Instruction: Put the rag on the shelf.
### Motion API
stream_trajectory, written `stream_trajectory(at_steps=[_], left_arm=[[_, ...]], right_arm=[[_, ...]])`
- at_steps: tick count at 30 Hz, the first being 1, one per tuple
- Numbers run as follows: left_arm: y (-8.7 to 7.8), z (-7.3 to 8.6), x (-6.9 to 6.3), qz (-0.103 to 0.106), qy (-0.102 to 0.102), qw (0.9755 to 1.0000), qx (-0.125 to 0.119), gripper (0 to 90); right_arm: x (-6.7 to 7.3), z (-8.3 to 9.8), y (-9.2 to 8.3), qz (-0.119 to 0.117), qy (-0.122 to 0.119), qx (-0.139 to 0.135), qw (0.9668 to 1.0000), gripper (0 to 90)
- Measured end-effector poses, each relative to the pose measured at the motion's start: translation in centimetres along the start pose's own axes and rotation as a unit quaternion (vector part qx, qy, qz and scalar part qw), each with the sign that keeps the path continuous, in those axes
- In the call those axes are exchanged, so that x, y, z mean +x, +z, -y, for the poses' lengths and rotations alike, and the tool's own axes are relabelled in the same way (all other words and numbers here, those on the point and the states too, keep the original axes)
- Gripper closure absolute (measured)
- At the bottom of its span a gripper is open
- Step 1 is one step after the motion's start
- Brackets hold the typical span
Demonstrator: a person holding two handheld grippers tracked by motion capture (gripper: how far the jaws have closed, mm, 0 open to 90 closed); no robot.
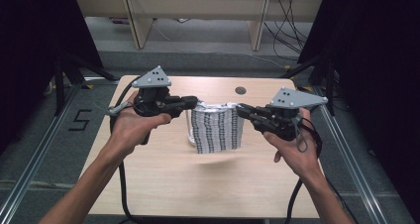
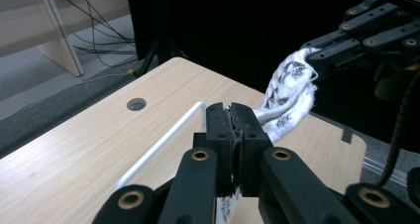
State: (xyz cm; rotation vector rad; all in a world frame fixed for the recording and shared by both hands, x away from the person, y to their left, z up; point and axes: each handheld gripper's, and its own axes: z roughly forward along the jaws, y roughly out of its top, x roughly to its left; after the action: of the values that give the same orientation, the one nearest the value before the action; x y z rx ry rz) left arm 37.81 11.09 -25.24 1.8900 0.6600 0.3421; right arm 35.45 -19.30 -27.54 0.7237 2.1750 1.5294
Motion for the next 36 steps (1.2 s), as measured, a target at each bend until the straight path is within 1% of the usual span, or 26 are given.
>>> stream_trajectory(at_steps=[2, 4, 5, 7, 8, 9, 10, 12, 13, 14, 15, 16, 19, 20, 21, 22, 23, 24, 26, 28, 29, 30, 31, 32, 34, 36], left_arm=[[0.1, -0.3, 0.3, -0.003, -0.004, 1.0, 0.0, 87.0], [0.2, -0.6, 0.6, -0.008, -0.005, 1.0, -0.001, 87.1], [0.3, -0.8, 0.8, -0.01, -0.005, 0.9999, 0.0, 87.1], [0.3, -1.1, 1.2, -0.016, -0.007, 0.9999, -0.001, 87.1], [0.4, -1.2, 1.4, -0.019, -0.01, 0.9998, -0.004, 87.1], [0.5, -1.4, 1.6, -0.023, -0.011, 0.9997, -0.004, 87.1], [0.6, -1.5, 1.9, -0.025, -0.013, 0.9996, -0.007, 87.1], [0.9, -1.8, 2.4, -0.029, -0.022, 0.9993, -0.013, 87.1], [1.1, -1.9, 2.8, -0.031, -0.027, 0.999, -0.016, 87.1], [1.2, -2.0, 3.0, -0.033, -0.03, 0.9988, -0.018, 87.1], [1.4, -2.1, 3.3, -0.035, -0.033, 0.9986, -0.02, 87.1], [1.5, -2.2, 3.5, -0.036, -0.036, 0.9985, -0.02, 87.1], [2.1, -2.6, 4.2, -0.041, -0.045, 0.9979, -0.022, 87.1], [2.3, -2.6, 4.3, -0.044, -0.045, 0.9977, -0.023, 87.1], [2.5, -2.8, 4.6, -0.048, -0.041, 0.9977, -0.025, 87.1], [2.6, -2.8, 4.8, -0.05, -0.042, 0.9976, -0.026, 87.1], [2.9, -2.9, 5.3, -0.053, -0.049, 0.997, -0.028, 87.0], [3.2, -2.9, 5.6, -0.054, -0.055, 0.9966, -0.03, 87.0], [3.8, -2.8, 6.2, -0.054, -0.063, 0.996, -0.034, 87.0], [4.4, -2.8, 6.7, -0.054, -0.064, 0.9958, -0.037, 87.0], [4.9, -2.9, 7.1, -0.058, -0.064, 0.9956, -0.037, 87.0], [5.1, -2.9, 7.2, -0.06, -0.067, 0.9953, -0.037, 87.0], [5.4, -2.9, 7.5, -0.062, -0.069, 0.995, -0.038, 87.0], [5.7, -3.0, 7.8, -0.067, -0.07, 0.9946, -0.037, 87.0], [6.4, -2.9, 8.4, -0.069, -0.078, 0.9936, -0.045, 87.0], [7.0, -2.8, 9.0, -0.07, -0.086, 0.993, -0.04, 86.9]], right_arm=[[-0.3, -0.2, 0.5, 0.001, 0.002, -0.001, 1.0, 85.6], [-0.8, -0.4, 0.9, 0.005, -0.004, -0.001, 1.0, 85.7], [-0.8, -0.5, 1.2, 0.003, 0.007, 0.001, 1.0, 85.6], [-1.2, -0.7, 1.6, 0.005, 0.007, 0.0, 1.0, 85.6], [-1.4, -0.9, 1.8, 0.011, 0.004, -0.001, 0.9999, 85.7], [-1.6, -1.0, 2.0, 0.007, 0.009, -0.002, 0.9999, 85.6], [-1.9, -1.2, 2.2, 0.01, 0.005, -0.002, 0.9999, 85.6], [-2.2, -1.5, 2.6, 0.009, 0.017, -0.001, 0.9998, 85.6], [-2.5, -1.6, 2.9, 0.009, 0.014, -0.004, 0.9999, 85.6], [-2.7, -1.9, 3.2, 0.015, 0.017, -0.003, 0.9997, 85.6], [-2.9, -2.0, 3.4, 0.013, 0.022, -0.003, 0.9997, 85.6], [-3.3, -2.2, 3.6, 0.015, 0.02, -0.004, 0.9997, 85.6], [-4.1, -2.7, 4.3, 0.026, 0.025, -0.002, 0.9993, 85.5], [-4.6, -2.9, 4.6, 0.027, 0.021, 0.0, 0.9994, 85.5], [-4.8, -3.0, 4.8, 0.028, 0.027, 0.0, 0.9992, 85.5], [-5.0, -3.0, 5.2, 0.035, 0.035, 0.0, 0.9988, 85.5], [-5.2, -3.1, 5.3, 0.034, 0.039, 0.004, 0.9986, 85.5], [-5.5, -3.1, 5.8, 0.037, 0.041, -0.001, 0.9985, 85.5], [-6.0, -3.1, 6.3, 0.044, 0.039, 0.001, 0.9983, 85.4], [-6.6, -3.1, 6.8, 0.049, 0.049, 0.005, 0.9976, 85.3], [-7.0, -3.1, 7.1, 0.051, 0.043, 0.004, 0.9977, 85.2], [-7.2, -3.1, 7.5, 0.046, 0.063, 0.015, 0.9968, 85.2], [-7.6, -3.1, 7.9, 0.05, 0.05, 0.011, 0.9975, 85.1], [-7.8, -3.0, 8.2, 0.052, 0.062, 0.018, 0.9965, 85.0], [-8.6, -2.9, 9.0, 0.048, 0.067, 0.015, 0.9965, 85.0], [-9.2, -2.8, 9.5, 0.055, 0.078, 0.019, 0.9952, 85.0]])
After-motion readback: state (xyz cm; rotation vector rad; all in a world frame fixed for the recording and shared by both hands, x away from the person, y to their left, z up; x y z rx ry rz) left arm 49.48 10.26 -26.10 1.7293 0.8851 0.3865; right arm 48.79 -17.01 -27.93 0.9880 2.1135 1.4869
